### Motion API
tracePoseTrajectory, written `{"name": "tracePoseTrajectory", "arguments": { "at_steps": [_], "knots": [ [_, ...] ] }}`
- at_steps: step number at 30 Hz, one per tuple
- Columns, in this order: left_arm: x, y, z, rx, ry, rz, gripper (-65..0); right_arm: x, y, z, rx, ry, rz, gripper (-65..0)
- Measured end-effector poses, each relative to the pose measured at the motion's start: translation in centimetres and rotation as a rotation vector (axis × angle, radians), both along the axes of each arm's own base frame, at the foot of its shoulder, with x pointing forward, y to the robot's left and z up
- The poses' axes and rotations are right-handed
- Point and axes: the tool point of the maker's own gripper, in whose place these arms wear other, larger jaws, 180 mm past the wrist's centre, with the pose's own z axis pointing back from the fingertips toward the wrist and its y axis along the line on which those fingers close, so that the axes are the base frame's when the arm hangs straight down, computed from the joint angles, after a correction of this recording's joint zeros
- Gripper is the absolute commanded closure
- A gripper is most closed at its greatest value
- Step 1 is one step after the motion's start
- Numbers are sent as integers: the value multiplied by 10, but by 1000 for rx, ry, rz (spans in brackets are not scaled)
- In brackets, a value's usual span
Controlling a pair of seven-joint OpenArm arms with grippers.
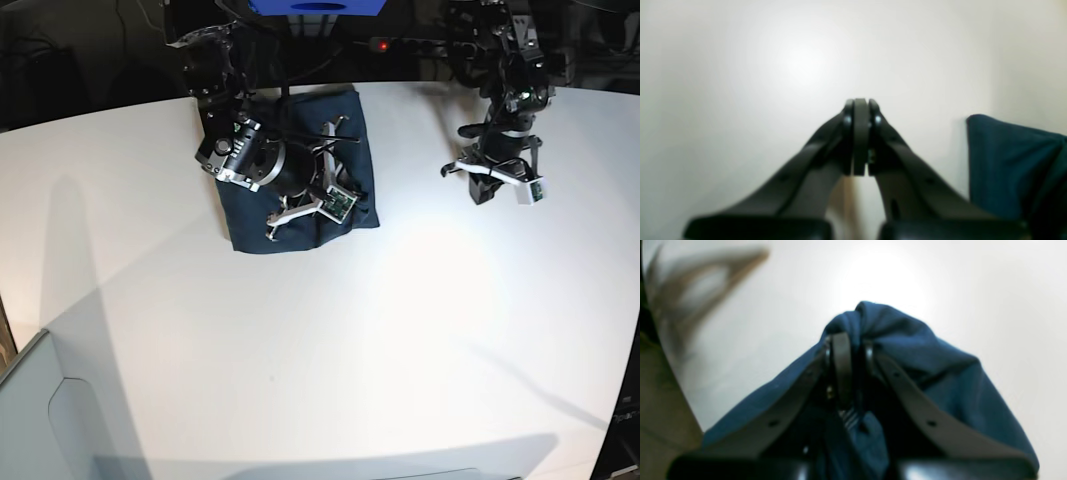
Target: Fold the T-shirt properly
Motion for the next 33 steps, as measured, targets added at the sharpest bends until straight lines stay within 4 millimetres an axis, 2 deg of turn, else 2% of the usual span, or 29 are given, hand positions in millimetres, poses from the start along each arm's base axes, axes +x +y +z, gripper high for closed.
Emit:
{"name": "tracePoseTrajectory", "arguments": {
  "at_steps": [2, 4, 9, 11, 12, 15, 17, 23, 27, 30, 33],
  "knots": [
    [-3, -1, -2, -2, 8, -1, 0, 3, 2, 1, 0, -6, 5, -20],
    [-4, -1, -3, -3, 10, 0, 0, 4, 3, 1, 1, -3, 5, -71],
    [-3, -1, -2, -3, 8, 0, 0, 3, 7, -2, 7, 11, 8, -304],
    [-3, -1, -2, -3, 9, 0, 0, 3, 5, 1, 8, 1, 2, -367],
    [-3, -1, -2, -4, 9, 1, 0, 2, 2, 7, 6, -17, -6, -378],
    [-2, -1, -1, -6, 5, 0, 0, -2, -13, 31, 15, -95, -23, -371],
    [-2, -1, -1, -5, 4, 0, 0, -6, -27, 38, 8, -114, -59, -367],
    [1, -1, 1, -3, -6, 1, 0, -20, -87, 10, -91, -35, -197, -374],
    [3, -2, 2, -6, -8, 0, 0, -31, -96, -1, -100, 10, -223, -373],
    [9, -1, 6, -3, -24, 0, 0, -37, -95, -6, -95, 29, -222, -369],
    [9, -1, 6, -6, -25, 0, 0, -42, -92, -21, -91, 80, -219, -368]
  ]
}}
